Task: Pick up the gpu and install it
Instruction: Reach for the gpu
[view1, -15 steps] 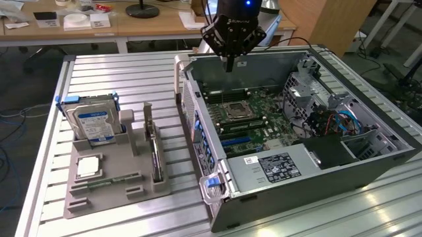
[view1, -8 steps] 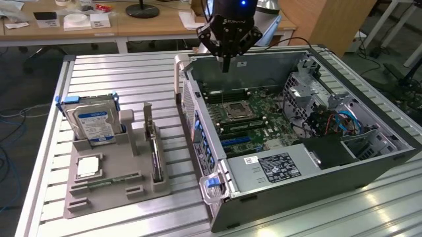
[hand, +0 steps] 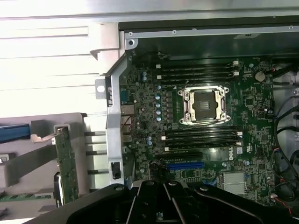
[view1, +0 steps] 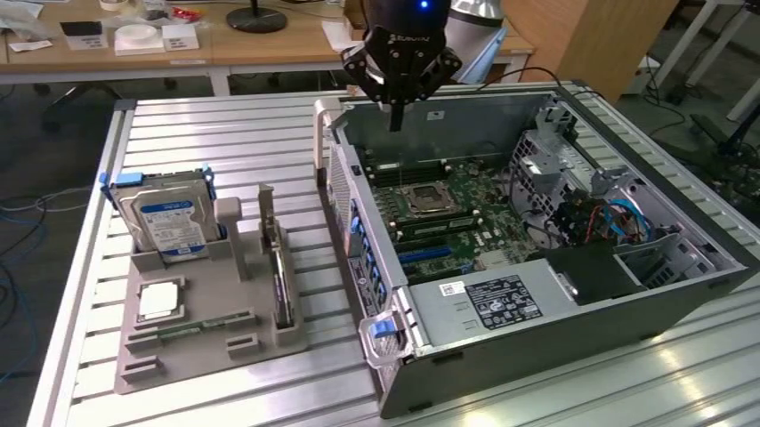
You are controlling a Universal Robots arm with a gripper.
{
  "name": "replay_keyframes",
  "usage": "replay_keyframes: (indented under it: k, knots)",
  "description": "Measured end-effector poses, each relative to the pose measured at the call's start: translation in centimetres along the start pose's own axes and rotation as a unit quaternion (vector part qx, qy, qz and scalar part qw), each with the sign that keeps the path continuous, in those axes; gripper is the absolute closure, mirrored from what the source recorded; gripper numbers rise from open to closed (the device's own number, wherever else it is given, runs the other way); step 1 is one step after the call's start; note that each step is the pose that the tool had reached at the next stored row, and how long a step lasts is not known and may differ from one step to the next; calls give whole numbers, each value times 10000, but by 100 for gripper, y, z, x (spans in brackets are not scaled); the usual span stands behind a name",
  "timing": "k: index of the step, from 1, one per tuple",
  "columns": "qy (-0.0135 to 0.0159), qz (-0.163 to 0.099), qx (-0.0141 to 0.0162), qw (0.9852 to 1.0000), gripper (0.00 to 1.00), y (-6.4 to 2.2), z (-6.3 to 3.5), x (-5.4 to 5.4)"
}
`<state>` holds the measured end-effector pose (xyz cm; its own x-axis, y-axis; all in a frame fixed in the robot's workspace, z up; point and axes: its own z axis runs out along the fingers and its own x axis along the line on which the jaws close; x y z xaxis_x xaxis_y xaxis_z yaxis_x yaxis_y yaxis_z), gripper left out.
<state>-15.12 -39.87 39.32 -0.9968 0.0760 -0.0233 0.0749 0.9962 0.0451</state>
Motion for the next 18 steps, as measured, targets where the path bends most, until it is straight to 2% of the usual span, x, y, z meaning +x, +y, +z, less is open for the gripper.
replay_keyframes:
  k: [13, 14, 18]
  knots:
    - [-1, 10, 1, 10000, 89, -9, -6, 209]
    - [-1, 16, 1, 10000, 89, -13, -8, 307]
    - [-1, 20, 1, 10000, 89, -15, -9, 362]
